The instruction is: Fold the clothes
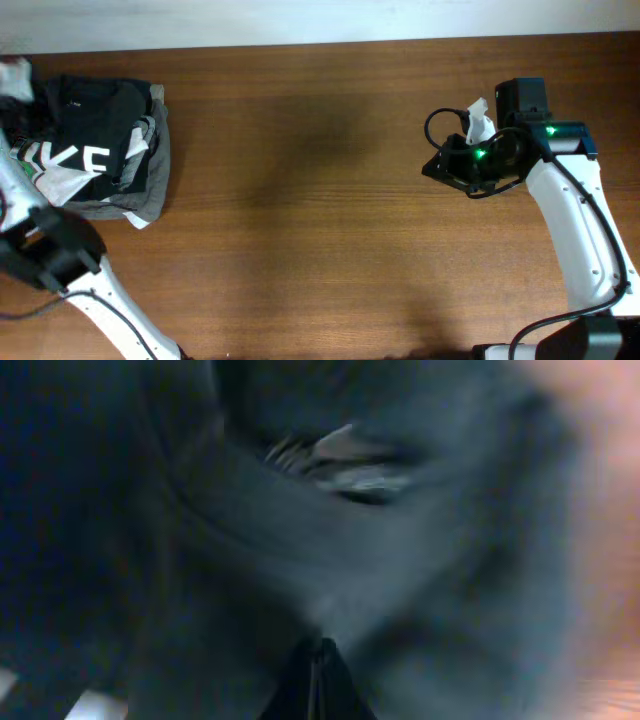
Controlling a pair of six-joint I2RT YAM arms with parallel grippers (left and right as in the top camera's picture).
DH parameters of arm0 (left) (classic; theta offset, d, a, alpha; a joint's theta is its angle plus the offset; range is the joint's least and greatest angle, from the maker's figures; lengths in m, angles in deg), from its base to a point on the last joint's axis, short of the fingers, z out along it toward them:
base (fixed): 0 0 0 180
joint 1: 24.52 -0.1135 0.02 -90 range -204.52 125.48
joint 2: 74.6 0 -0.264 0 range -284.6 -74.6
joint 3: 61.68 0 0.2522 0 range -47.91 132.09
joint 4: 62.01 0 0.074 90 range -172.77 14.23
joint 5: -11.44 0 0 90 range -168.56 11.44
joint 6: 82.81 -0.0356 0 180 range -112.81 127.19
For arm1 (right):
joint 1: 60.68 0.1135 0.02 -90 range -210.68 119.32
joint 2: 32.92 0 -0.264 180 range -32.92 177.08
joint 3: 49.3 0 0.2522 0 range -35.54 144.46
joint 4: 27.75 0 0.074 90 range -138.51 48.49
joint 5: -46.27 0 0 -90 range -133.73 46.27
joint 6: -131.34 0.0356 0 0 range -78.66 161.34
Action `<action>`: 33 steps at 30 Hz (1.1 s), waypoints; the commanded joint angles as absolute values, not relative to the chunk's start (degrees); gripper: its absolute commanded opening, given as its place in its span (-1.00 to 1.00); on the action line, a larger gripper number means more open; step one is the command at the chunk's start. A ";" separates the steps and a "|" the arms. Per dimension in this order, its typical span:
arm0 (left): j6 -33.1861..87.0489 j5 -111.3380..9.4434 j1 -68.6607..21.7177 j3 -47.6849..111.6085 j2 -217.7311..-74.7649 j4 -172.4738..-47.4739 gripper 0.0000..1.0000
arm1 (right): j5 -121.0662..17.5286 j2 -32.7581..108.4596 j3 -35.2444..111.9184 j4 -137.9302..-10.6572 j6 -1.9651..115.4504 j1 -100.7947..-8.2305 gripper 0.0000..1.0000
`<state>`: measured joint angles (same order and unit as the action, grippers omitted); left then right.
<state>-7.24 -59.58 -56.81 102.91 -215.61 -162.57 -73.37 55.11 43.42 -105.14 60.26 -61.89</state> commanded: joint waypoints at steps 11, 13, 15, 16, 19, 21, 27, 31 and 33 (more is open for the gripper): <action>-22.48 -51.76 -45.43 105.79 -178.59 -167.18 0.15 | -68.06 46.39 66.63 -105.54 53.64 -62.20 -0.50; -22.41 -52.78 -44.49 105.79 -170.06 -169.70 0.98 | -67.76 40.05 68.93 -106.00 48.35 -62.20 -0.48; -21.30 -52.94 -44.49 105.71 -166.17 -172.47 0.98 | -66.99 35.83 68.93 -108.27 45.20 -62.20 -0.19; -18.96 -53.07 -44.49 105.27 -164.95 -172.45 0.98 | -66.97 34.36 68.93 -109.73 44.55 -62.20 0.22; -18.87 -53.02 -44.49 105.12 -164.62 -172.45 0.98 | -67.01 33.99 68.90 -112.66 44.57 -62.20 0.97; -18.87 -52.87 -44.49 105.14 -164.62 -172.45 0.98 | -67.04 34.76 68.90 -112.69 44.61 -62.20 0.97; -18.87 -52.87 -44.49 105.14 -164.62 -172.45 0.98 | -68.08 36.40 68.90 -115.85 44.70 -62.26 0.97; -18.87 -52.87 -44.49 105.14 -164.62 -172.45 0.98 | -67.41 29.58 68.38 -113.65 30.43 -62.09 0.97; -18.87 -52.87 -44.49 105.14 -164.62 -172.45 0.98 | -67.41 22.52 59.86 -103.75 21.27 -62.22 0.97</action>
